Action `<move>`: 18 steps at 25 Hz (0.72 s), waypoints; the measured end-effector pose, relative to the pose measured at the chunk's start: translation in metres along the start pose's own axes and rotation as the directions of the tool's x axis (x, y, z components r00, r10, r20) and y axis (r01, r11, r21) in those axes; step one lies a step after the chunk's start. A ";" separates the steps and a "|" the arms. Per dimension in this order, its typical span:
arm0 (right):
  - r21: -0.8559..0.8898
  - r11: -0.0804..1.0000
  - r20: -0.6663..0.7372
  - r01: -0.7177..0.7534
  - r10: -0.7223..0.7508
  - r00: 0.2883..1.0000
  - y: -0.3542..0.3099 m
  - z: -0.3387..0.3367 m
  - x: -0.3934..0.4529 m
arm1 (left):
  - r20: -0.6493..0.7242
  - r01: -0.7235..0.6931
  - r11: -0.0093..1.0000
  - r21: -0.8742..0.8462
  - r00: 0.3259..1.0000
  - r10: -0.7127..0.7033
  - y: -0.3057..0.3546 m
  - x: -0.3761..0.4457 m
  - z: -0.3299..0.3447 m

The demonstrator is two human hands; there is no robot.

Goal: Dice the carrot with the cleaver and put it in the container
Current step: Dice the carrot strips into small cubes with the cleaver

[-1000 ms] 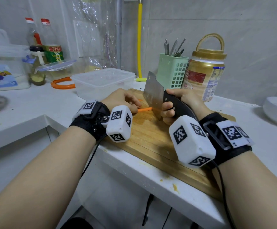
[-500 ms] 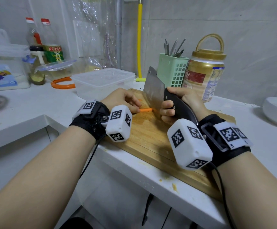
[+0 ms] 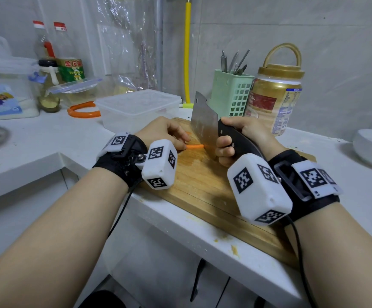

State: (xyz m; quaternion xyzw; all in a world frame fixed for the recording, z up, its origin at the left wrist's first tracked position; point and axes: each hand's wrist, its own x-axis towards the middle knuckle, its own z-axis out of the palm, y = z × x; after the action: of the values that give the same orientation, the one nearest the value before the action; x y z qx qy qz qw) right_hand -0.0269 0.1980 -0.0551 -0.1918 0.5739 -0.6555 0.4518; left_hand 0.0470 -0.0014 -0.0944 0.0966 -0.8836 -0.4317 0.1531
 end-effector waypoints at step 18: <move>-0.049 0.999 -0.010 0.016 -0.016 1.000 0.006 -0.001 0.007 | -0.005 -0.008 1.000 -0.012 1.000 0.008 -0.007 0.004 0.000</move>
State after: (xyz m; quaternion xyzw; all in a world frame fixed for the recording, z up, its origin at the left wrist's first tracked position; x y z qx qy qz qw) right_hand -0.0290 0.1930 -0.0627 -0.2039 0.5908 -0.6458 0.4386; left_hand 0.0437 -0.0073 -0.0993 0.0930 -0.8812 -0.4360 0.1575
